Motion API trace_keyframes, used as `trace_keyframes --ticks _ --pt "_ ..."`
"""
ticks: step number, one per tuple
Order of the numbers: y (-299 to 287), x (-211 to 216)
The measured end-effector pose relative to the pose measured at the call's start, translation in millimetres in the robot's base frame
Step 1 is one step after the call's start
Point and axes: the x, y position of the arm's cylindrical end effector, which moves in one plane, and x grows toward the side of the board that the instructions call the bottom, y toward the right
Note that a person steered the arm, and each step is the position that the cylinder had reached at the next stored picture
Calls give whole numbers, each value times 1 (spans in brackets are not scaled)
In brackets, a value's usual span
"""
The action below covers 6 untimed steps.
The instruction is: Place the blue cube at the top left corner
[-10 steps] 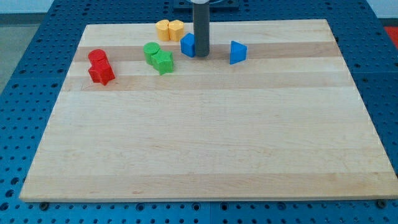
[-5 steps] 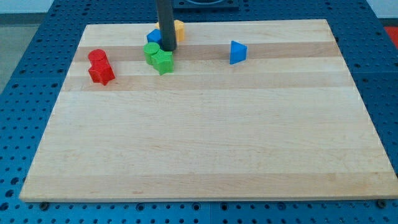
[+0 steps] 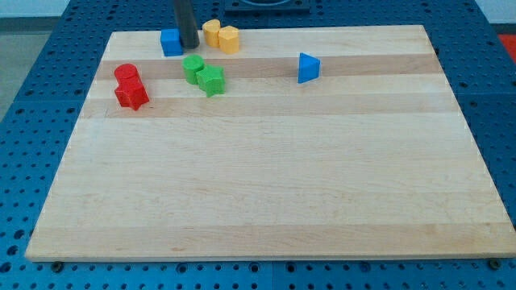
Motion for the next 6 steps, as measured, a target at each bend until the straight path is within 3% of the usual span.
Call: trace_keyframes --ticks 3,6 --pt "-24 21" --pt "-55 8"
